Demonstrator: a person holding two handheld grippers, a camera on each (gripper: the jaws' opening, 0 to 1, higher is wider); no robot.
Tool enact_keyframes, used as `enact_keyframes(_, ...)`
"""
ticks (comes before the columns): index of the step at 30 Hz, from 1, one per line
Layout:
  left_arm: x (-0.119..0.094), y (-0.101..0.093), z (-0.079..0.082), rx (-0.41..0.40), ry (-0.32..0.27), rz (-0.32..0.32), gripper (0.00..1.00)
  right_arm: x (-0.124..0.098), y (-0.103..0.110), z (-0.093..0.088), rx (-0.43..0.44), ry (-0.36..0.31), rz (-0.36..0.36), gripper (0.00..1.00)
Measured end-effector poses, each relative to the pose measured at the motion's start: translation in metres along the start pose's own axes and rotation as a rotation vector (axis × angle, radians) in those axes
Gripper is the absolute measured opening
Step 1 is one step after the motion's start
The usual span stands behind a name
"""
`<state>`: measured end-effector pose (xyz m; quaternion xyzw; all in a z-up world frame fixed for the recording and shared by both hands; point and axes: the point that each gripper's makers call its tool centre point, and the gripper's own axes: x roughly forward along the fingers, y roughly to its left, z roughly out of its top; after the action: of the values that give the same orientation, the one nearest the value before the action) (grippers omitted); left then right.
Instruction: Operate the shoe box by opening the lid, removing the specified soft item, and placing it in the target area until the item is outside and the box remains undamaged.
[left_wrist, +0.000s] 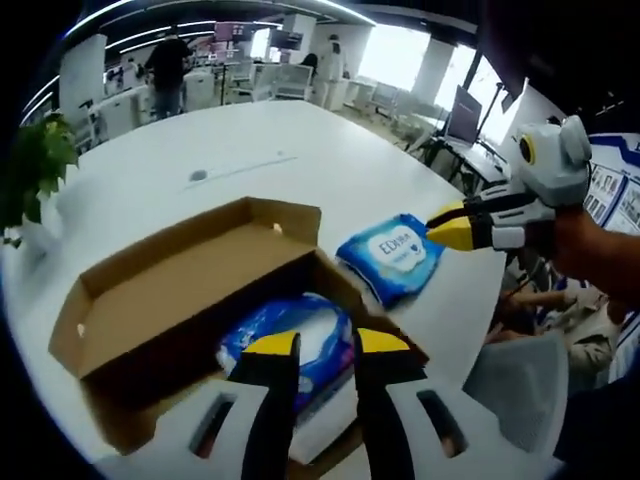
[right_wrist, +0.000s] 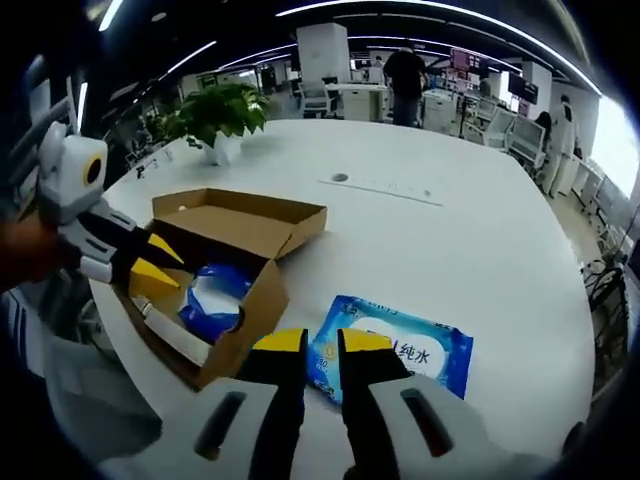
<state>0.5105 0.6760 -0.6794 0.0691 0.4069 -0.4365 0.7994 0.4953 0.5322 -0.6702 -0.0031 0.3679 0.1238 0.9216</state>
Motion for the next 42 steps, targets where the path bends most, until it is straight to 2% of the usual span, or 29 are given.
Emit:
enact_keyframes(11, -0.018, 0.028, -0.017, -0.035, 0.001, 0.046, 0.19, 0.009, 0.031, 0.01, -0.037, 0.007, 0.03, 0.11)
enact_keyframes(18, -0.018, 0.049, -0.024, -0.066, 0.002, 0.094, 0.17, 0.017, 0.046, 0.011, -0.055, 0.016, 0.05, 0.11)
enact_keyframes(25, -0.002, 0.058, -0.031, -0.084, 0.027, 0.114, 0.18, 0.028, 0.054, 0.009, -0.063, 0.03, 0.07, 0.1)
enact_keyframes(33, 0.02, 0.065, -0.04, -0.101, 0.062, 0.128, 0.19, 0.032, 0.051, 0.007, -0.059, 0.038, 0.076, 0.1)
enact_keyframes(35, 0.023, 0.068, -0.039, -0.133, 0.051, 0.135, 0.19, 0.032, 0.05, 0.006, -0.055, 0.039, 0.077, 0.1)
enact_keyframes(37, 0.027, 0.071, -0.04, -0.105, 0.064, 0.158, 0.2, 0.032, 0.049, 0.006, -0.055, 0.037, 0.076, 0.1)
enact_keyframes(42, 0.037, 0.078, -0.047, -0.1, 0.101, 0.187, 0.21, 0.034, 0.047, 0.004, -0.045, 0.041, 0.079, 0.1)
